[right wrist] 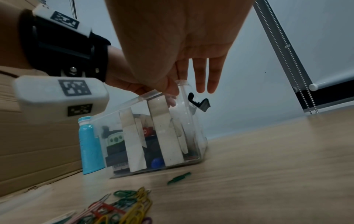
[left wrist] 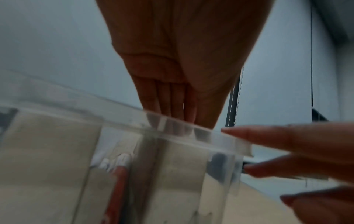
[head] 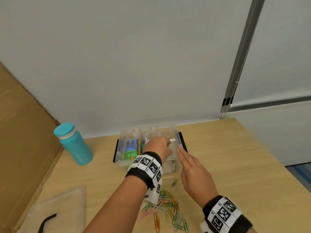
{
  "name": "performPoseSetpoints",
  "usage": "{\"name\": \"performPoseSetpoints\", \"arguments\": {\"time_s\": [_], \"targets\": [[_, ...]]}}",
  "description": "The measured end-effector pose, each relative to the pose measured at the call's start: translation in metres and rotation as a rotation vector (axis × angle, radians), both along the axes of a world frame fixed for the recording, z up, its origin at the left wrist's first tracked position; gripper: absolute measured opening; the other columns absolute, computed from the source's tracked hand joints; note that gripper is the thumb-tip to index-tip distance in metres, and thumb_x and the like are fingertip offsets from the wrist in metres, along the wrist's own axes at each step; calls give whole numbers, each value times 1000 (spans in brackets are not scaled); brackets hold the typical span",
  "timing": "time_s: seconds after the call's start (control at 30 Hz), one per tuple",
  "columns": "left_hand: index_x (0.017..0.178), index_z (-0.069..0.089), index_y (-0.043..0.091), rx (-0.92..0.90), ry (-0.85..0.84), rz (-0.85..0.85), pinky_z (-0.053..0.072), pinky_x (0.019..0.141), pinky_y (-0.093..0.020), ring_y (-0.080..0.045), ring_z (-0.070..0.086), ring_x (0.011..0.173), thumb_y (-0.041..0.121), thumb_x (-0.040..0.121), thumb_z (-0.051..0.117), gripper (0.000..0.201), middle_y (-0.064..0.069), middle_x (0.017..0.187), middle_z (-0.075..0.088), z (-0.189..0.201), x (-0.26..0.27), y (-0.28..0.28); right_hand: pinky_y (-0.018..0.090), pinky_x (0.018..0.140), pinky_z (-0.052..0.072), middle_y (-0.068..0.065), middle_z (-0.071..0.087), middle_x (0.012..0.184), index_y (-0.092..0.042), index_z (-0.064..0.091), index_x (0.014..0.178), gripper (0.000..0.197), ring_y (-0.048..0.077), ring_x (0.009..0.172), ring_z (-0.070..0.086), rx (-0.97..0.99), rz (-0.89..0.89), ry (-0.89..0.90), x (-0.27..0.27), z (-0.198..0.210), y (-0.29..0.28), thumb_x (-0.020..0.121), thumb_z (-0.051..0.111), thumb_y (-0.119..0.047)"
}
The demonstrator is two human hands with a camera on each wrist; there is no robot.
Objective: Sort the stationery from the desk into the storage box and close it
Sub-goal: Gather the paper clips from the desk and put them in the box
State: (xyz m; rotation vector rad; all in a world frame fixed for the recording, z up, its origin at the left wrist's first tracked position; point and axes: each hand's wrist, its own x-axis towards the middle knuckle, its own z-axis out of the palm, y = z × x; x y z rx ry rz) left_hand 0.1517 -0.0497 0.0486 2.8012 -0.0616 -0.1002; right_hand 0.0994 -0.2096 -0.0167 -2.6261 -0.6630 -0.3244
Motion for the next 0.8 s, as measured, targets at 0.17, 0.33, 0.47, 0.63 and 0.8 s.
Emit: {"name": "performPoseSetpoints", "arguments": {"time_s": [0.17,0.33,0.47,0.63,0.8], "targets": [[122,61,21,-133,-84,-40,47,100,-38,-11,62,106,30,93,53,31,4,117,67,13,-17,3,23,101,44,-6,31,154,-16,35,147,65,14,126,48,-3,15,10,1,0,-2,85,55,-10],[110,65,26,-233,-329,-100,54,77,-21,-1,60,83,29,94,51,21,13,100,63,8,-75,21,16,108,26,-12,22,156,-22,22,151,60,6,138,27,119,66,50,-2,6,-11,96,45,-22],[116,59,33,-104,-95,-82,51,83,-24,-2,56,96,38,93,51,25,17,111,56,-35,-116,44,20,96,41,-2,37,141,-16,34,139,50,12,125,42,218,-64,129,-14,-10,-15,93,50,-26],[141,36,31,47,270,-68,43,98,-31,-10,40,122,62,74,64,79,13,135,39,-80,-135,53,32,107,39,-2,24,150,-15,30,143,68,17,135,33,-100,151,485,-14,-26,2,89,52,-49],[147,21,29,134,353,-62,43,99,-37,-15,28,128,68,53,74,115,9,139,29,-86,-133,44,34,118,22,-3,2,158,-16,6,152,118,17,146,7,-299,311,604,-24,-35,9,65,70,-66]]}}
